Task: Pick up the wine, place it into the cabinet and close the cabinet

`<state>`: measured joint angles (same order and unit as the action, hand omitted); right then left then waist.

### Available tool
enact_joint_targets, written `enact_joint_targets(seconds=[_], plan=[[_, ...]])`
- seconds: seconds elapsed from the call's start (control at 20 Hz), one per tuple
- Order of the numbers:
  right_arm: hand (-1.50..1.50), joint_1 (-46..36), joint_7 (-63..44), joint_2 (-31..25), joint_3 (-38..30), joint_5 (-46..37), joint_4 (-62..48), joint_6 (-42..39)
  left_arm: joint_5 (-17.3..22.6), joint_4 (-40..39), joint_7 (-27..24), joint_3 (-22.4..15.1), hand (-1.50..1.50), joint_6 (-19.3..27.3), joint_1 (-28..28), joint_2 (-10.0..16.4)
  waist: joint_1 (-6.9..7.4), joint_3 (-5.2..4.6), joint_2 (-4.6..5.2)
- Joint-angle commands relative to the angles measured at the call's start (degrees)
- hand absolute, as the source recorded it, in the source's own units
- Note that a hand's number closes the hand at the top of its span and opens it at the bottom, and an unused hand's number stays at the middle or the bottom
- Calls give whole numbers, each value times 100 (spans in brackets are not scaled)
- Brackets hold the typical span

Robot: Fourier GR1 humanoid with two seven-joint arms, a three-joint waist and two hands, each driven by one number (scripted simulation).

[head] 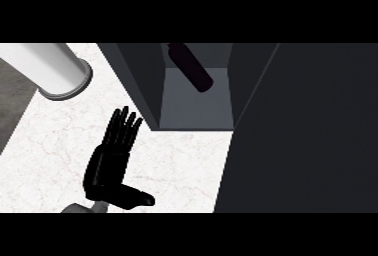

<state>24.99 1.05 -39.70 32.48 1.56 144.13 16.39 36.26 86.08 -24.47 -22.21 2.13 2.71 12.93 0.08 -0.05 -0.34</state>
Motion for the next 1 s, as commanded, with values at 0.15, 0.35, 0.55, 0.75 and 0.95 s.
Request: enact_joint_targets(seconds=[0.15,0.35,0.55,0.75,0.95], plan=[[150,-24,-261,-493,580,472,949,-942,160,331,-142,528,-150,-377,-399,608,60,0,16],[150,427,-279,-727,900,230,1339,-1007,233,465,-212,816,-150,-558,-731,915,-59,-1,-15],[150,-196,-783,-404,1101,60,1283,-935,602,446,-52,1215,-150,-922,-785,1206,28,-9,13],[150,-643,-786,-76,1141,171,1089,-915,827,283,-49,1573,-150,-1405,-807,1559,65,-13,28],[150,-811,-986,149,1453,-96,1031,-855,824,723,90,1597,-150,-1294,-1029,1602,54,-9,6]])
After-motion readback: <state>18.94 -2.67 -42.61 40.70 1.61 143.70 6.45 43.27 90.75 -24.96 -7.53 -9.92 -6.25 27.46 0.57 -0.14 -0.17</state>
